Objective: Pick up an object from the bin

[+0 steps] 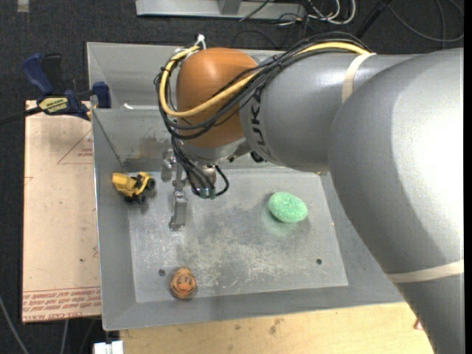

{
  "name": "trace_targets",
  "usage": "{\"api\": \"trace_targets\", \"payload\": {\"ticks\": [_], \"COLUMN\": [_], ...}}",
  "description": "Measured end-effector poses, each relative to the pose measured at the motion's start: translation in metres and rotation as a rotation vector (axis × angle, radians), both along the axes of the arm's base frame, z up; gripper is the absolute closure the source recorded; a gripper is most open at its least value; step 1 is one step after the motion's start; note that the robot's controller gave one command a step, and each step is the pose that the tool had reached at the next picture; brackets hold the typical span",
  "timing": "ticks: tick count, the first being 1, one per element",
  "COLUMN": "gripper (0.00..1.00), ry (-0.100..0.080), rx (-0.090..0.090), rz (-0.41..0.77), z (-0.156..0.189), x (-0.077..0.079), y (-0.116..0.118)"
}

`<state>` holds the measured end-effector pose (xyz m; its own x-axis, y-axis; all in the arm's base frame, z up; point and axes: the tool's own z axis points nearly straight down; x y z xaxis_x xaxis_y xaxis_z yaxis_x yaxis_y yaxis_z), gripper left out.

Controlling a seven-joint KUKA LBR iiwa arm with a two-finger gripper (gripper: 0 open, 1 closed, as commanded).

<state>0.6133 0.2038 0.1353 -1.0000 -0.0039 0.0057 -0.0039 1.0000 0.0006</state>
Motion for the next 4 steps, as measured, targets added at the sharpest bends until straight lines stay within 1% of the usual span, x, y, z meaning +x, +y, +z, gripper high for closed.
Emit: {"api": "trace_targets", "payload": {"ticks": [1, 2, 3, 4], "gripper": [0.00, 0.00, 0.00, 1.00], "ry": [-0.007, -0.019, -0.001, -0.009], "rx": [0.001, 0.005, 0.000, 0.001], "rz": [-0.003, 0.004, -0.102, 0.074], "z": [0.005, -0.036, -0.068, -0.062], "x": [0.002, 0.029, 0.032, 0.041], "y": [-0.001, 0.019, 0.015, 0.043]}}
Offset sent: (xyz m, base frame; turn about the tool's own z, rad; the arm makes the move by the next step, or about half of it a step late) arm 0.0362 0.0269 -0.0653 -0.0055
